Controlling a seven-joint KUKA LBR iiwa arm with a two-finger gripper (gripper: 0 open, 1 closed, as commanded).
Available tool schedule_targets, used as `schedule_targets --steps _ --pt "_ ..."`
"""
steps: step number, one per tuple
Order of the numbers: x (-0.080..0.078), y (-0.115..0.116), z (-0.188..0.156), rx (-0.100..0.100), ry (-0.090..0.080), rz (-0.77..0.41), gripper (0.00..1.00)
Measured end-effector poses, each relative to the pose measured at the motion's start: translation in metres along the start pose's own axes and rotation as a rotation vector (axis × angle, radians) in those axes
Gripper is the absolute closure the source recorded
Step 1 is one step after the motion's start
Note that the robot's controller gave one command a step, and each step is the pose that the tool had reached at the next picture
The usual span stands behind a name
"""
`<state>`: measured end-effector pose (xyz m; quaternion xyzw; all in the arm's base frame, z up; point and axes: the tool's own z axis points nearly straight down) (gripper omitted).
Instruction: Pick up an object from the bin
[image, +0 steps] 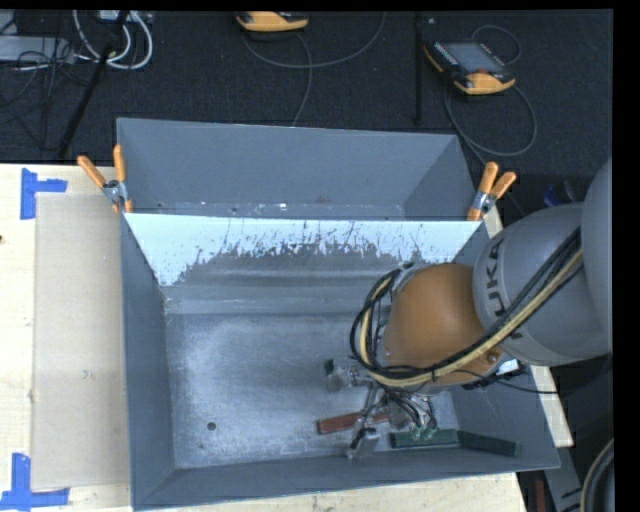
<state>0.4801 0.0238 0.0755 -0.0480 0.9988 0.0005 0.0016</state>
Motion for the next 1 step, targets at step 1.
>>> schedule_targets --steps 1 --pt "0.0012 0.0001 0.0005 0.000 0.004 0.000 1.00"
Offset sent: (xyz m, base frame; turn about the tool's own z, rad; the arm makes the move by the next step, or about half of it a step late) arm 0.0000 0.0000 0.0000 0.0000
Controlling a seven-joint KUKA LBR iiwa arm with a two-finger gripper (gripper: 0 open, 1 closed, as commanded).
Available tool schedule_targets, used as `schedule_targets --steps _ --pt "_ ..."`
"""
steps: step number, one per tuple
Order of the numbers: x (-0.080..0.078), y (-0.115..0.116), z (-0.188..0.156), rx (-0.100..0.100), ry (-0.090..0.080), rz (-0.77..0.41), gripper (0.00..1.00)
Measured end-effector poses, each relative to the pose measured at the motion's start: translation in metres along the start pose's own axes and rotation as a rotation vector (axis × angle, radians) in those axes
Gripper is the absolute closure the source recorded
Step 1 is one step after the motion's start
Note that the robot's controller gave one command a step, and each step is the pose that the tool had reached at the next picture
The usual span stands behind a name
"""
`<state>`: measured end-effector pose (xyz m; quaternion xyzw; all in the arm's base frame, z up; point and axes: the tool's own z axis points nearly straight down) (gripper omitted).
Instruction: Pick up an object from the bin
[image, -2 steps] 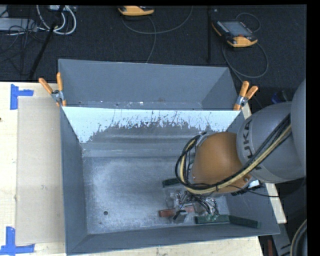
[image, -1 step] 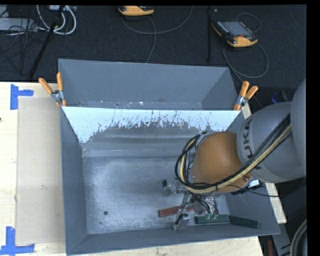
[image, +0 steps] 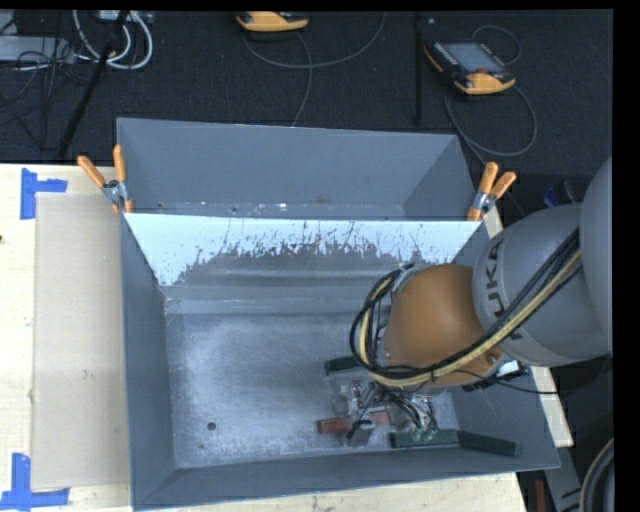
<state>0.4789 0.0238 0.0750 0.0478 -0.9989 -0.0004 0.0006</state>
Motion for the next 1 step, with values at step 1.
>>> schedule_targets --steps 1 --pt "-0.0017 -0.0115 -0.1629 0.002 -0.010 -0.007 1.00"
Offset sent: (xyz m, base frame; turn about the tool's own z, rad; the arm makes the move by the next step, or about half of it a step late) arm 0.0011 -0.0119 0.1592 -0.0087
